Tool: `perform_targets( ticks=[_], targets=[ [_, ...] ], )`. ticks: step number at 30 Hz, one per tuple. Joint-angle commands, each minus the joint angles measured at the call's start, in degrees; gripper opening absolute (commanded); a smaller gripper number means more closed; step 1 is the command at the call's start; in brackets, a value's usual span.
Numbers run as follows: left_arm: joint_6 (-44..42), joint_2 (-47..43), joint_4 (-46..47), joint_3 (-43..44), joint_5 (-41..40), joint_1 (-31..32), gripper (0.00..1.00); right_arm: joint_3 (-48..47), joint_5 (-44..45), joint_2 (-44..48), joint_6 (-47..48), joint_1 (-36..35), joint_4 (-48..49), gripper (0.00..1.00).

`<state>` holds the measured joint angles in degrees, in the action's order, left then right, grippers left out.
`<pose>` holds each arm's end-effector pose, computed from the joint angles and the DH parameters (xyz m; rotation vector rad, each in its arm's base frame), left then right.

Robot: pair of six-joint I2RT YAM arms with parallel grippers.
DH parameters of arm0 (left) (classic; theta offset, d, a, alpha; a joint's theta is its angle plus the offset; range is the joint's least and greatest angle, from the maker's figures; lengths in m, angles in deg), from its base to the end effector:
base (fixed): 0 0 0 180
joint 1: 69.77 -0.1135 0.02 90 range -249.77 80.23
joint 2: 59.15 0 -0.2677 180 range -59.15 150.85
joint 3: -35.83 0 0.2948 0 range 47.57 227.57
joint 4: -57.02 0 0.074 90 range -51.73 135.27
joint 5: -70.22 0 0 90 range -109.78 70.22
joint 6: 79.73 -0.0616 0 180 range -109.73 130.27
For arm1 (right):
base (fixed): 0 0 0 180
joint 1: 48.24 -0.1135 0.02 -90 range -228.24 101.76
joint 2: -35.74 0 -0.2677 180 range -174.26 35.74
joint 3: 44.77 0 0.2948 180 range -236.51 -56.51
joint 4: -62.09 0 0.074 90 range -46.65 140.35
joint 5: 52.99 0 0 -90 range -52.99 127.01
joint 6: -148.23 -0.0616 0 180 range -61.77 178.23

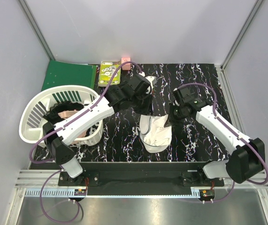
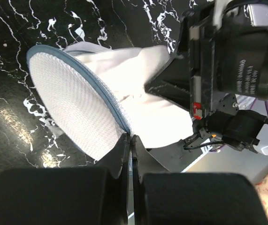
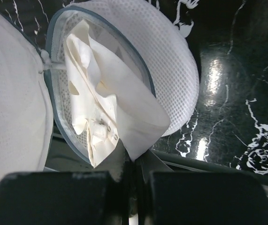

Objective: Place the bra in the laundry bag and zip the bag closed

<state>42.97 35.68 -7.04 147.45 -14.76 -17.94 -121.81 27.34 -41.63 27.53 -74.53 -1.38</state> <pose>0.2532 -0.3309 0.3660 0.4657 2.5012 -0.7518 0.2785 0.1491 0.2521 0.0522 2.7739 0.5142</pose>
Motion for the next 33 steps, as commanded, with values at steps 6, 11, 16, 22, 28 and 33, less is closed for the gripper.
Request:
perform_targets(
  ticks=[6,11,16,22,28,33],
  targets=[
    [-1.33,-4.47,6.52,-0.99,1.84,1.16,0.0,-2.81,-5.09,-10.41,-0.15,-2.37,9.27,0.0],
    [-1.15,-7.89,12.22,-6.86,3.42,1.52,0.0,-6.41,-2.03,-15.01,-1.91,-3.69,4.89,0.0],
    [-3.7,-11.85,16.89,-12.24,1.58,1.52,0.0,-7.38,2.1,-12.73,-4.54,-4.56,0.58,0.0],
    [-5.11,-15.9,27.07,-17.96,3.42,1.6,0.0,-9.23,7.19,-13.08,-7.36,-7.9,-3.73,0.0],
    [-5.99,-17.65,33.06,-16.73,7.11,2.39,0.0,-8.09,9.32,-8.7,-9.29,-9.49,-4.35,0.0],
    [-3.27,-19.15,38.6,-20.94,8.96,2.48,0.0,-4.06,6.61,-7.19,-12.1,-9.75,3.37,0.0]
  ],
)
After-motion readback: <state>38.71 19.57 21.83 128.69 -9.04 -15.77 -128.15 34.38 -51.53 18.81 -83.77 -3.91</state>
